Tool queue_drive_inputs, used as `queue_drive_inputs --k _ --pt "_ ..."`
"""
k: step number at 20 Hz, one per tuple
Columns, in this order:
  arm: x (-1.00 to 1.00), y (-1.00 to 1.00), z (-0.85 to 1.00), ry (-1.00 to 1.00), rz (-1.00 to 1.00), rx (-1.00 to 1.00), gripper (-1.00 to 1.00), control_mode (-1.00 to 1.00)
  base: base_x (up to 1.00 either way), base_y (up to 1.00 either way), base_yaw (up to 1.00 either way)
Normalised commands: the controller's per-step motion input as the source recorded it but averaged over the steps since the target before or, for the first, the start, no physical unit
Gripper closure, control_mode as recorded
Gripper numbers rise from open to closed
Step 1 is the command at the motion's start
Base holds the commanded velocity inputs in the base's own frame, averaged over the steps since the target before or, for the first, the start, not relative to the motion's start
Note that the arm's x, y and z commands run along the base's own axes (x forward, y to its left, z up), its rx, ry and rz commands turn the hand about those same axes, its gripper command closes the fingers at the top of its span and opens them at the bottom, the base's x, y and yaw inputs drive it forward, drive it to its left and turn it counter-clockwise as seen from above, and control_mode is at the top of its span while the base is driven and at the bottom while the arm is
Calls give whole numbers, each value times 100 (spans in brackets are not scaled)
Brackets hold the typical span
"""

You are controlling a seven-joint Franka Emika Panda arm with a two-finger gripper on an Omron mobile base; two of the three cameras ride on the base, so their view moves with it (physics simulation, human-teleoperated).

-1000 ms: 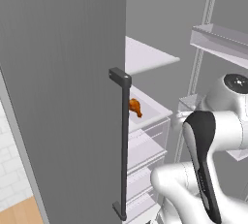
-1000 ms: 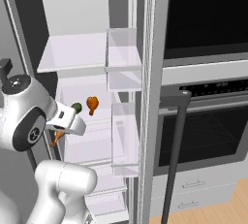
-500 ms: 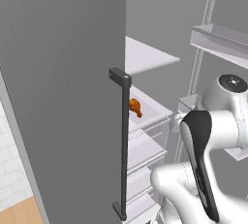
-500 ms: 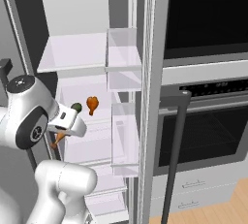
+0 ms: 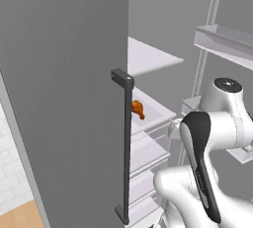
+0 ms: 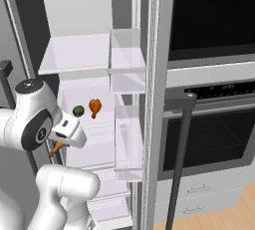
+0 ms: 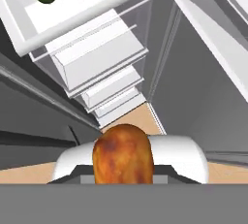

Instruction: Place one avocado and one chicken drumstick in each tupperware on the nearby counter, to pack two identical lunches.

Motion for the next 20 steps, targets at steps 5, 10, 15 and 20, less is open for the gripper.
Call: queue_drive_inputs --k 5,10,15,20 --pt "0 -7 -54 0 -3 14 100 -100 0 0 0" --pt "-15 3 -19 -11 0 2 100 -100 0 0 0" --pt "-29 20 0 -15 0 -6 100 -100 0 0 0" --pt "-28 34 0 -13 0 -18 100 -100 0 0 0"
